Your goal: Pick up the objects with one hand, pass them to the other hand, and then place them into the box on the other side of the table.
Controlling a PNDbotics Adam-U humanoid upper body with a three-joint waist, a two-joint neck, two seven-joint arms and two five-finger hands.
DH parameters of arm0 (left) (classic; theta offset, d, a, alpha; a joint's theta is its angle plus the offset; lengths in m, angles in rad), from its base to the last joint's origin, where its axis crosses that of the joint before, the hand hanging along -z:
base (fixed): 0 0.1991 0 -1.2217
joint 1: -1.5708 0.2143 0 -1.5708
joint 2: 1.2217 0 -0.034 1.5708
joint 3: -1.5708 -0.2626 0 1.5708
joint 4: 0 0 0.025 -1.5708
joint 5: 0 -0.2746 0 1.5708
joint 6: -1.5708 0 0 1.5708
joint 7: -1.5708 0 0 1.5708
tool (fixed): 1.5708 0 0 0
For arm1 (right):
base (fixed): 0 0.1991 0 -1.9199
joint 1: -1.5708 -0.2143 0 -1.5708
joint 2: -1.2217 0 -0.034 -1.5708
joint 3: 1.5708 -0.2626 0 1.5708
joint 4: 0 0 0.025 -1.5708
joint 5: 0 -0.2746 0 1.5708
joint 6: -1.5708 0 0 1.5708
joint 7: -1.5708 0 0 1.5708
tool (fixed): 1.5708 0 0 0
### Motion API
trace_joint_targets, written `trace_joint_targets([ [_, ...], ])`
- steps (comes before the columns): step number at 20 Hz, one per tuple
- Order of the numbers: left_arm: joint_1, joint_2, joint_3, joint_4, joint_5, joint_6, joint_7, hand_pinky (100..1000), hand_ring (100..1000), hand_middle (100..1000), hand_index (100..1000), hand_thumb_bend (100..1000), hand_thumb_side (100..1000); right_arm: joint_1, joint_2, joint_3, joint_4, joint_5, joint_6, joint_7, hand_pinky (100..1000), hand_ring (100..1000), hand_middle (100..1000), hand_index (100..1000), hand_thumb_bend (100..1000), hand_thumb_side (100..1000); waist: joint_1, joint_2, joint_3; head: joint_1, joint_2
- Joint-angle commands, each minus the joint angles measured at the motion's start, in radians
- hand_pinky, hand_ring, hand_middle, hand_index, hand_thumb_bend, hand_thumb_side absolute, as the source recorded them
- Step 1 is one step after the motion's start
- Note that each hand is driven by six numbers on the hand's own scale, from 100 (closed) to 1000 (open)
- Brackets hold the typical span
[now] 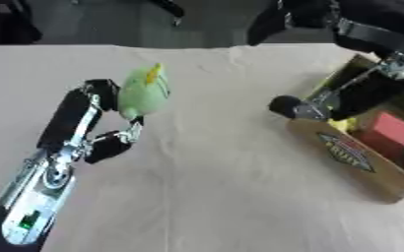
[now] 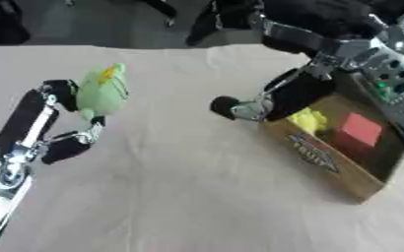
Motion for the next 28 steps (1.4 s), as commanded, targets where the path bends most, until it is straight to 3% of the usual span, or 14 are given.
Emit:
trace_joint_targets([
  [1,-0.007,-0.006,-0.003,-0.027,-0.003,-0.007,0.004,500,479,484,500,100,228,-0.027,0.018,0.005,-0.015,0.025,0.029,0.002,887,824,764,809,362,285,0.001,-0.024,0.001,0.001,0.007],
  [13,-0.005,-0.028,-0.016,-0.077,-0.064,-0.019,-0.008,504,485,487,501,100,194,-0.038,0.104,0.057,-0.015,0.107,0.113,-0.007,889,819,762,808,336,299,0.007,-0.025,0.01,-0.007,0.009],
  [28,0.026,-0.1,-0.014,-0.012,-0.093,-0.068,0.062,500,478,483,498,100,225,-0.055,0.183,0.11,-0.015,0.219,0.119,0.133,884,836,779,818,370,317,-0.001,-0.021,0.011,-0.016,0.014],
])
